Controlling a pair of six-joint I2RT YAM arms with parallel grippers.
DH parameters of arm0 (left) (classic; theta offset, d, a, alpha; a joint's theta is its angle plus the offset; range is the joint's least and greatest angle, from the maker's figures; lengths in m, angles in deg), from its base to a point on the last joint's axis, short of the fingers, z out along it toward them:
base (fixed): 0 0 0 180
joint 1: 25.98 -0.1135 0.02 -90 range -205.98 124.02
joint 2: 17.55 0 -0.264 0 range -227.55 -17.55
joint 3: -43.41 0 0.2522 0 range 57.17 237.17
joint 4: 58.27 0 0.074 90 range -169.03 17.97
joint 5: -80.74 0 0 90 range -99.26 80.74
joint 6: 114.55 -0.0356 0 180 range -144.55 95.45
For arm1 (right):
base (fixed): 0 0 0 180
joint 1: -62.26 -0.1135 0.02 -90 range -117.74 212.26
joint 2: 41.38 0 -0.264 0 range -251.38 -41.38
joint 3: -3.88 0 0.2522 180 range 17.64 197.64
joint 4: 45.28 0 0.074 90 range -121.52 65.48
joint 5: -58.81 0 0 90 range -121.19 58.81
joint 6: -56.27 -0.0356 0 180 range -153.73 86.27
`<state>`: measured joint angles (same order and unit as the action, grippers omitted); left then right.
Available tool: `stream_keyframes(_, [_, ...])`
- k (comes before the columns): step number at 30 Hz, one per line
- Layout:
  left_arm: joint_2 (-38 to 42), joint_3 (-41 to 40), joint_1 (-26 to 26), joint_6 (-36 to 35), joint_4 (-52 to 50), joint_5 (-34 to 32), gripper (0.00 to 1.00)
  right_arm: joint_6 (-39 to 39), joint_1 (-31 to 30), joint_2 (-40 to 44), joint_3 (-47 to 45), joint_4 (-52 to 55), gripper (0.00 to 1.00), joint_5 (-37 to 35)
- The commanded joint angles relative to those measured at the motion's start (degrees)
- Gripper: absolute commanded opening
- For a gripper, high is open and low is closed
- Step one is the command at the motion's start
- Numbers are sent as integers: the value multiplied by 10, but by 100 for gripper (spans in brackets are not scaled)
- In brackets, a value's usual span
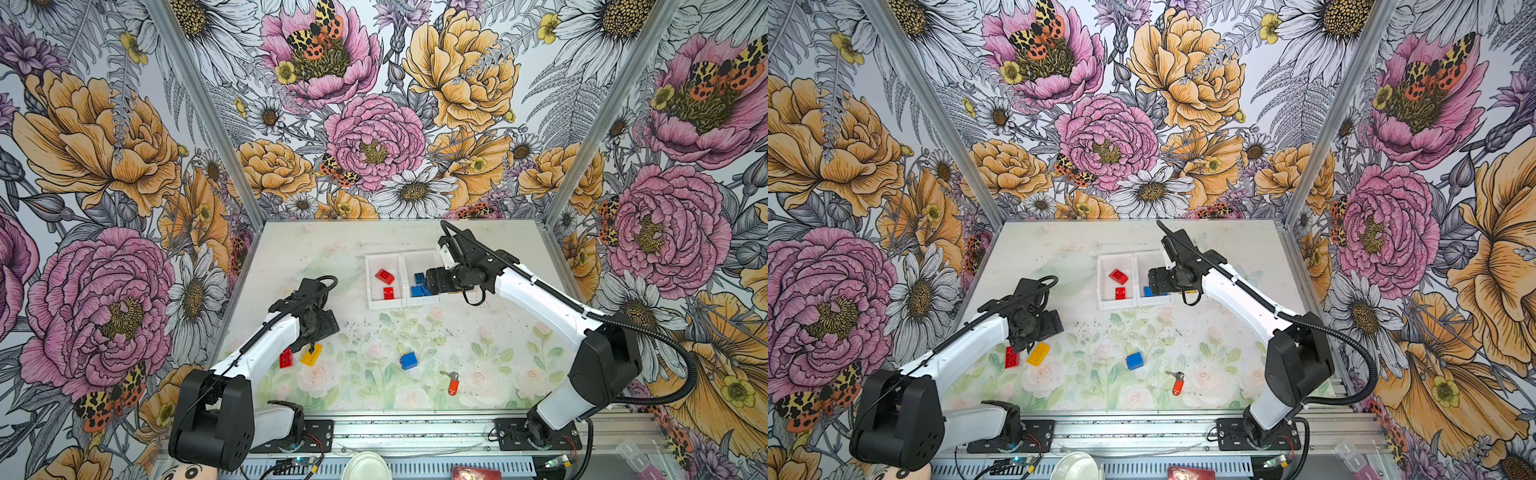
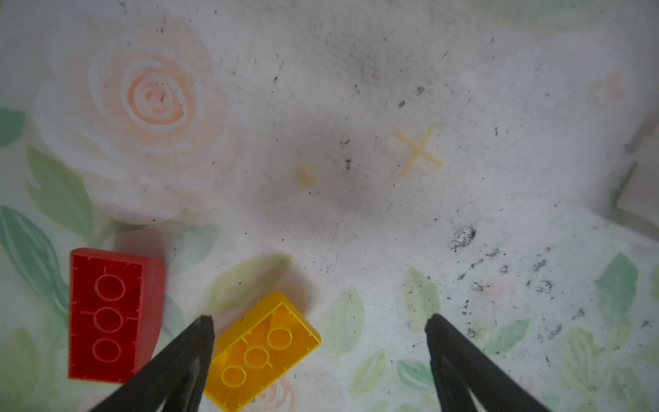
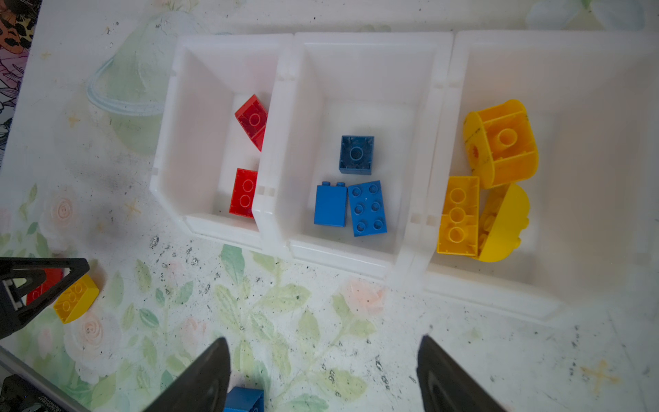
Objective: Sort the legos into containers by color
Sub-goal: Pick up the lego from the bottom-left of the table.
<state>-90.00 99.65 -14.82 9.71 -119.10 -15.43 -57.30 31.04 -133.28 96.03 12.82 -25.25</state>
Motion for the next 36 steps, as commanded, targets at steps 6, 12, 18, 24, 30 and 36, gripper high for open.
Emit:
stream_keyframes(6, [-12, -16, -17, -7, 24, 18, 94, -16, -7, 42, -26, 6, 84, 10])
stream_keyframes(12, [-16, -41, -19, 16, 35, 27, 93, -29, -6, 55, -36, 8, 84, 14])
stream_keyframes(18, [-19, -51, -17, 24, 41, 15, 92, -37, -6, 58, -36, 9, 84, 15])
stream_keyframes(24, [-17, -59, -4, 36, 41, 18, 91, -41, -5, 56, -31, 10, 84, 15])
stream_keyframes(30, [-1, -76, 16, 60, 40, 23, 90, -41, -5, 55, -27, 11, 84, 13])
stream_keyframes(36, [25, -91, 31, 82, 40, 37, 88, -43, -6, 64, -35, 11, 84, 9])
